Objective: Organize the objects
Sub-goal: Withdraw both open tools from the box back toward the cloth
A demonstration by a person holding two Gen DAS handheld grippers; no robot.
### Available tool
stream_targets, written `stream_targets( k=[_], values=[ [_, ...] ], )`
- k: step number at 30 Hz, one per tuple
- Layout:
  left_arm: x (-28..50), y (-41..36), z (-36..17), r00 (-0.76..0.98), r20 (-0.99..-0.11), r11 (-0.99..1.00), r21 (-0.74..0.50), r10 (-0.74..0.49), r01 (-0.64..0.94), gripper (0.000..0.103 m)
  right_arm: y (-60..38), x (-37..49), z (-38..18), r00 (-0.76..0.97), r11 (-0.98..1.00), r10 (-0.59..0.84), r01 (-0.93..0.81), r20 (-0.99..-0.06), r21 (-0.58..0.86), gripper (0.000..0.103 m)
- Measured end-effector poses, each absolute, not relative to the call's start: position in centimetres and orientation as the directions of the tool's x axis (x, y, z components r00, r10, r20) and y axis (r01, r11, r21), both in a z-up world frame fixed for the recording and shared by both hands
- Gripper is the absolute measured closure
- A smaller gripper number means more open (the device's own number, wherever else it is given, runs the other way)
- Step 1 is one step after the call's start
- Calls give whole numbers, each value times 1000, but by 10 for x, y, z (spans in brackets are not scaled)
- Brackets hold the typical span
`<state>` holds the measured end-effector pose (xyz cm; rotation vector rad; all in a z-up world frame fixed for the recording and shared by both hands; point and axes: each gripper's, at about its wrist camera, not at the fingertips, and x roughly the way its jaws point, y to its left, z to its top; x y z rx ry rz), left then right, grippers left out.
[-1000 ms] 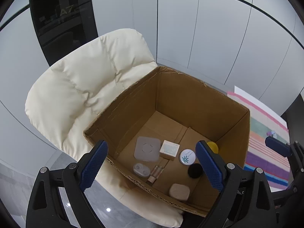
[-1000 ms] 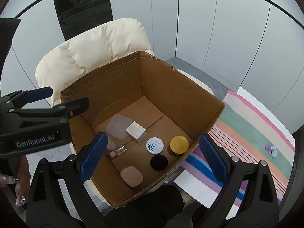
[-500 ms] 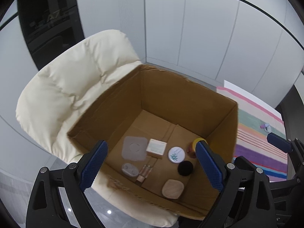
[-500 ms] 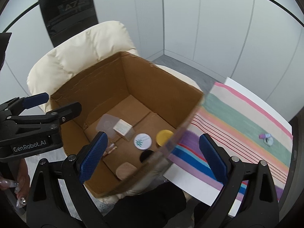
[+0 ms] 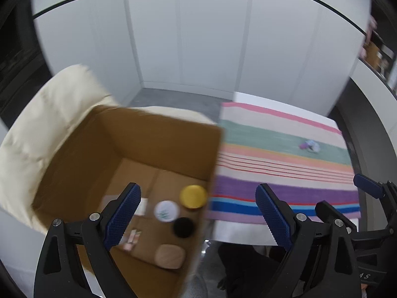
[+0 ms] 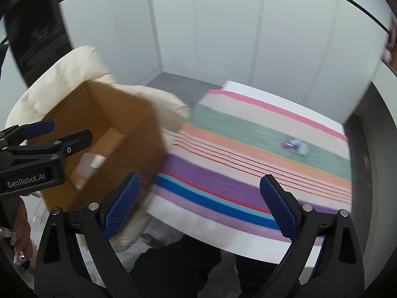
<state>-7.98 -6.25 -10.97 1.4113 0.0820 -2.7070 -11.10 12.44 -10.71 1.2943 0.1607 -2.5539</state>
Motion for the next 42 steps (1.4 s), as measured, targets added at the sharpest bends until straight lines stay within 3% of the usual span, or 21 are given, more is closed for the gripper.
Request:
stream_targets(
  k=[10, 19, 36, 42],
  values=[
    [-109, 45, -121, -561, -828, -997, 12, 30, -71, 8, 237, -113, -114, -575, -994, -97, 104, -812, 45, 4],
    [-137, 95, -147, -508, -859, -990, 16, 59, -142, 8, 300, -128, -134, -567, -997, -73, 14, -820, 79, 5],
    [-258, 134, -256, -425, -905, -988, 38, 28, -147, 8, 342, -267, -265, -506, -999, -21, -27, -862, 40, 4],
    [-298, 143, -296, -373, -925, -995, -40, 71, -92, 8, 338, -323, -313, -498, -1000, 0, -19, -867, 10, 5]
  ],
)
